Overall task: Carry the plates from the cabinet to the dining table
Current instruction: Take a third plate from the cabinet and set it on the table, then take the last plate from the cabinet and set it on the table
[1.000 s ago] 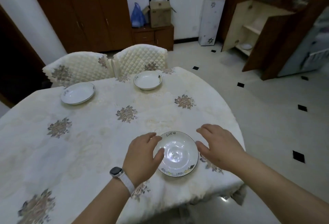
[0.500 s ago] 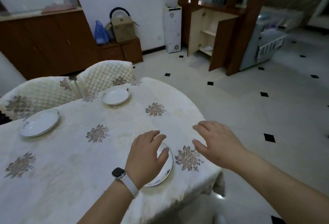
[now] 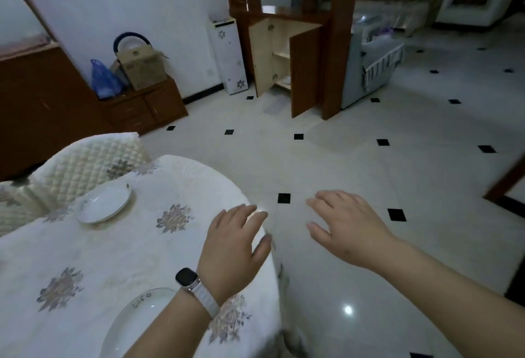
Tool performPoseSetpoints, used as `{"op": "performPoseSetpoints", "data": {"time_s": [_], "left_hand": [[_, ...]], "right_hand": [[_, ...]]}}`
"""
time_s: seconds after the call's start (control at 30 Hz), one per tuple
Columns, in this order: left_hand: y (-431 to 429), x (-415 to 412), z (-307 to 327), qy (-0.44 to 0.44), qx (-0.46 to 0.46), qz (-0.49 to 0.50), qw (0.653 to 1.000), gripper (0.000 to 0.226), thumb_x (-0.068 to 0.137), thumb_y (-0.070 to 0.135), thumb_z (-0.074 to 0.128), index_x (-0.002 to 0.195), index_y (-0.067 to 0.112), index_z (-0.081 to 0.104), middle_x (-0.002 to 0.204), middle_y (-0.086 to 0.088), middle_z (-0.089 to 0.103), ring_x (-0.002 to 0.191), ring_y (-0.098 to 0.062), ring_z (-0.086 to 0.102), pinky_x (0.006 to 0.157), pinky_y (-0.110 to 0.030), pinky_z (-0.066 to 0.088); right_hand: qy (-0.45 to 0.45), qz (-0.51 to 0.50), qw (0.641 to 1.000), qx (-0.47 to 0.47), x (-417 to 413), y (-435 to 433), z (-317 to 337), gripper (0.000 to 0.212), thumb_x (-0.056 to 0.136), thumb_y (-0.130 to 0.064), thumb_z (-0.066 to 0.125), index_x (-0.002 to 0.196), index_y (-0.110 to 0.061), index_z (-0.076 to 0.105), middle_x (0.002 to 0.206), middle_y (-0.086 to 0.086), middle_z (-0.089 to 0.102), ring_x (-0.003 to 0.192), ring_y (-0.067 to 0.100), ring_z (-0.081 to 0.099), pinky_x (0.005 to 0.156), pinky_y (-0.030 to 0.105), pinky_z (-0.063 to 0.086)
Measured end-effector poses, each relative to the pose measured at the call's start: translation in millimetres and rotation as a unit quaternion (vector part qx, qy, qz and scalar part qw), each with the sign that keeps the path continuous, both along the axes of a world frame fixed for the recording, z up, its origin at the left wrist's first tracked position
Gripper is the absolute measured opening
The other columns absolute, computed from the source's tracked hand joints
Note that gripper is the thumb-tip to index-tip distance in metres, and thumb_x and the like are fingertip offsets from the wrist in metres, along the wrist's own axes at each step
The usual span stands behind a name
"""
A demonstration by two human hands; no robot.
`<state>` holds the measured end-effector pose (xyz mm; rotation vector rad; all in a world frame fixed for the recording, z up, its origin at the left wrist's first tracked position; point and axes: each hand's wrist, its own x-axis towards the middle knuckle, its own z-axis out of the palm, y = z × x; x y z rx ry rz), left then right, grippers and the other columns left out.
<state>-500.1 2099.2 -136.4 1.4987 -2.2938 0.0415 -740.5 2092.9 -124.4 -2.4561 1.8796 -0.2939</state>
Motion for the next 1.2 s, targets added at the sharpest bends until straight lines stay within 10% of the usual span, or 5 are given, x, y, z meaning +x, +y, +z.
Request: {"op": "performPoseSetpoints", "data": {"time_s": [0.77,1.2], "left_hand": [[-158,-203,-2,-0.068,-0.003,-0.108,0.992,0.042,0.090,0.046,0.043,0.118,0.022,0.064,0.121,-0.001,0.066,0.114,-0.025,0.060,0.101,-0.047,0.044],[-366,-215,-22,-0.024,0.014,-0.089,0.996,0.043,0.088,0.045,0.044,0.117,0.020,0.065,0.120,-0.004,0.066,0.113,-0.027,0.060,0.100,-0.048,0.044]], "right_hand": [[-0.015,-0.078,0.997,0.011,-194,-104,-3,0.051,0.088,-0.052,0.037,0.120,-0.020,0.060,0.120,0.002,0.061,0.108,0.025,0.057,0.091,0.039,0.043],[0.025,-0.082,0.995,0.045,-209,-307,2,0.057,0.088,-0.055,0.030,0.125,-0.021,0.057,0.126,0.000,0.058,0.114,0.023,0.053,0.096,0.038,0.039]]}}
